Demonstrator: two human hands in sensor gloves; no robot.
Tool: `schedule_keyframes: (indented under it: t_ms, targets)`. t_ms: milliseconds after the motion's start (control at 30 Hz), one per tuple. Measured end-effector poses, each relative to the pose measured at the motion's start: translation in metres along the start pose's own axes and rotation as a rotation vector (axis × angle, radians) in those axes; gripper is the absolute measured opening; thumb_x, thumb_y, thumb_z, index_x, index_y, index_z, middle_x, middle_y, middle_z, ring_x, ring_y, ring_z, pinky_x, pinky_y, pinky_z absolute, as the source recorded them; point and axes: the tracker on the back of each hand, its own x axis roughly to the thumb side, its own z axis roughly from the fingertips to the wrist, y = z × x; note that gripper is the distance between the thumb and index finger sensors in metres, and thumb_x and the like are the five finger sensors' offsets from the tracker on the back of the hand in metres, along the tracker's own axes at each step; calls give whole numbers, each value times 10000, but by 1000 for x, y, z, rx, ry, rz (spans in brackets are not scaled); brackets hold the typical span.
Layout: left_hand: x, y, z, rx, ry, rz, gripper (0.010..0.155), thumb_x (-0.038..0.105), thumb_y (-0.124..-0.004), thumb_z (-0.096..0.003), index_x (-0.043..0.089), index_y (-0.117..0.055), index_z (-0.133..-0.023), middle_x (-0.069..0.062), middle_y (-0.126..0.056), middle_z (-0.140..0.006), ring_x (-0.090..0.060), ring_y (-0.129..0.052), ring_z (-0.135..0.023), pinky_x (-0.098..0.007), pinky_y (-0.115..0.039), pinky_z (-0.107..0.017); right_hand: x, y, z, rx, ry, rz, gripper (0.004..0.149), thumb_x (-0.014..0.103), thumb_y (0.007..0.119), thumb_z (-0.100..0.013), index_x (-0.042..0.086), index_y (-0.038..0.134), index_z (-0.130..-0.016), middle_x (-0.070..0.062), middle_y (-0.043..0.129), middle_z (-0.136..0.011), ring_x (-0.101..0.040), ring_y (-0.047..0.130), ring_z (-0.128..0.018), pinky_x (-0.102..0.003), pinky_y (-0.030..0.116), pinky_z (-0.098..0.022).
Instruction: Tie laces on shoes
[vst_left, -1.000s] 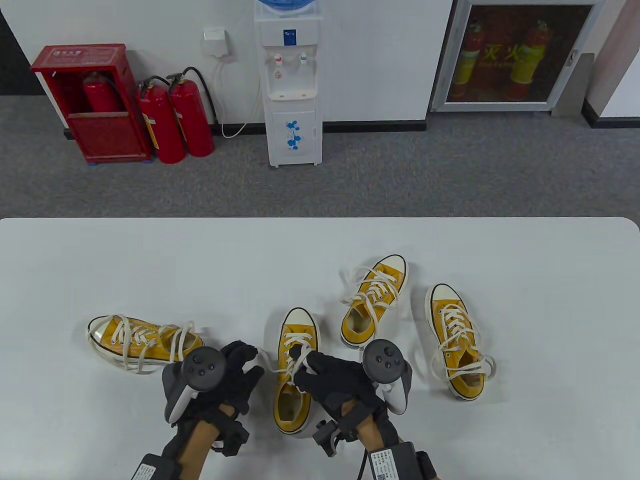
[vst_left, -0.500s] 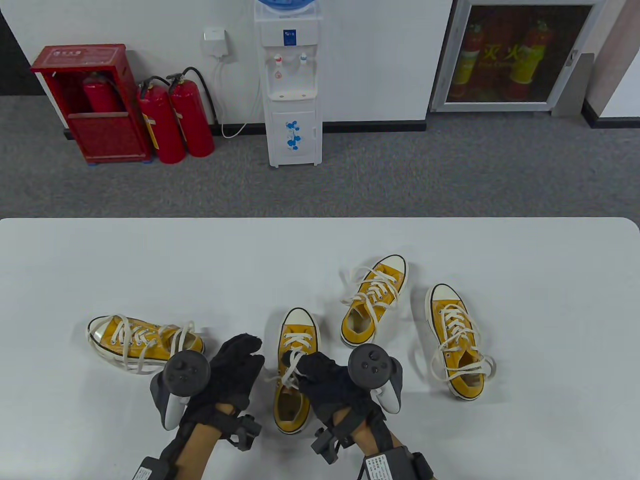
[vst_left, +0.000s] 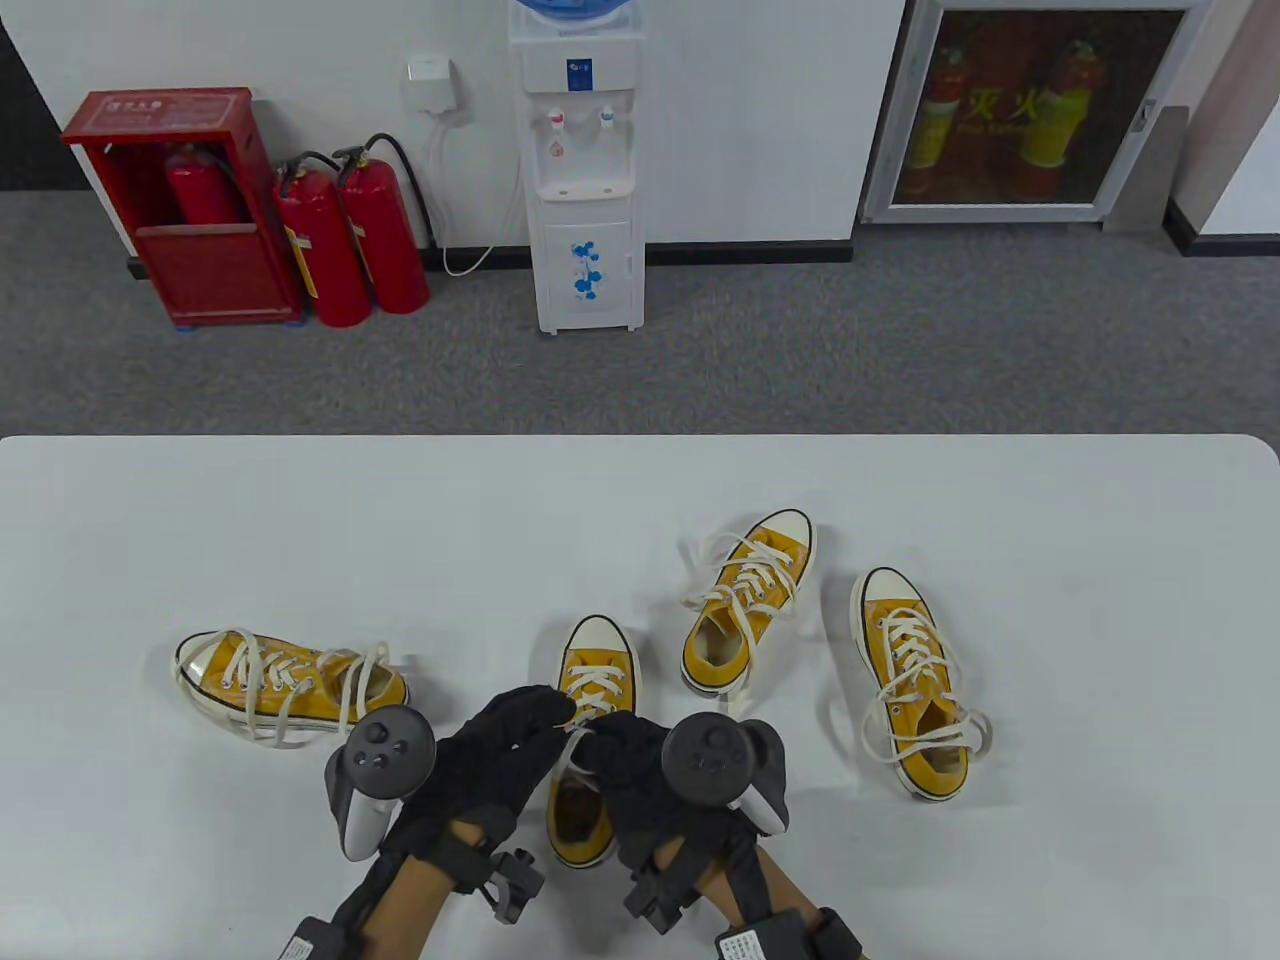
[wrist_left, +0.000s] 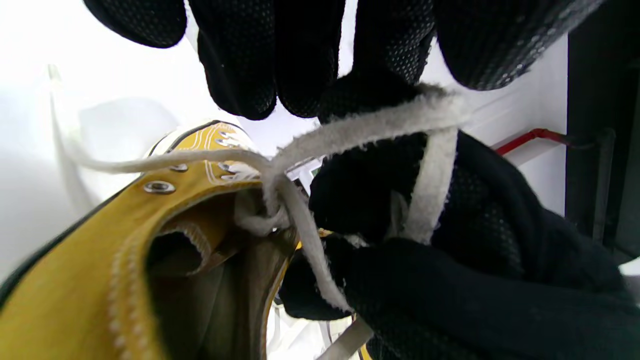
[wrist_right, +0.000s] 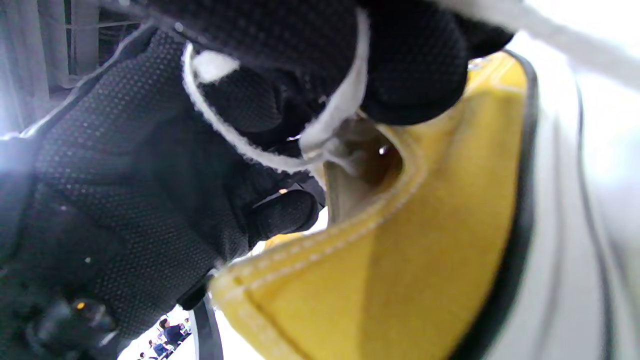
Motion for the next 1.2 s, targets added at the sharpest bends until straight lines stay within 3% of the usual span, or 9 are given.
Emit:
schedule_keyframes:
  t_ms: [367, 733, 1200]
  targets:
    - [2, -3, 0, 8, 4, 7, 451, 489, -856, -442, 357, -881, -873, -58, -858, -1026, -365, -918, -816, -694, -598, -687, 2, 1, 1, -21, -13, 38, 472, 98, 805, -406, 188, 850, -867, -53, 749, -908, -276, 889, -577, -614, 569, -663]
    - [9, 5, 4, 145, -19, -87, 368, 437, -905, -415, 315, -986, -753, 8, -945, -940, -311, -975, -754, -653, -657, -673, 3, 2, 1, -15, -6, 52, 466, 106, 802, -406, 195, 881, -857, -49, 710, -956, -268, 888, -577, -611, 568, -664]
    - [-10, 22, 4, 216, 103, -218, 383, 434, -810, -457, 273, -909, -790, -47, -904, -949, -340, -947, -757, -667, -637, -666, -25, -19, 9, -93, 117, -140, 428, 104, 790, -400, 162, 917, -805, -75, 626, -1016, -260, 887, -540, -601, 586, -646]
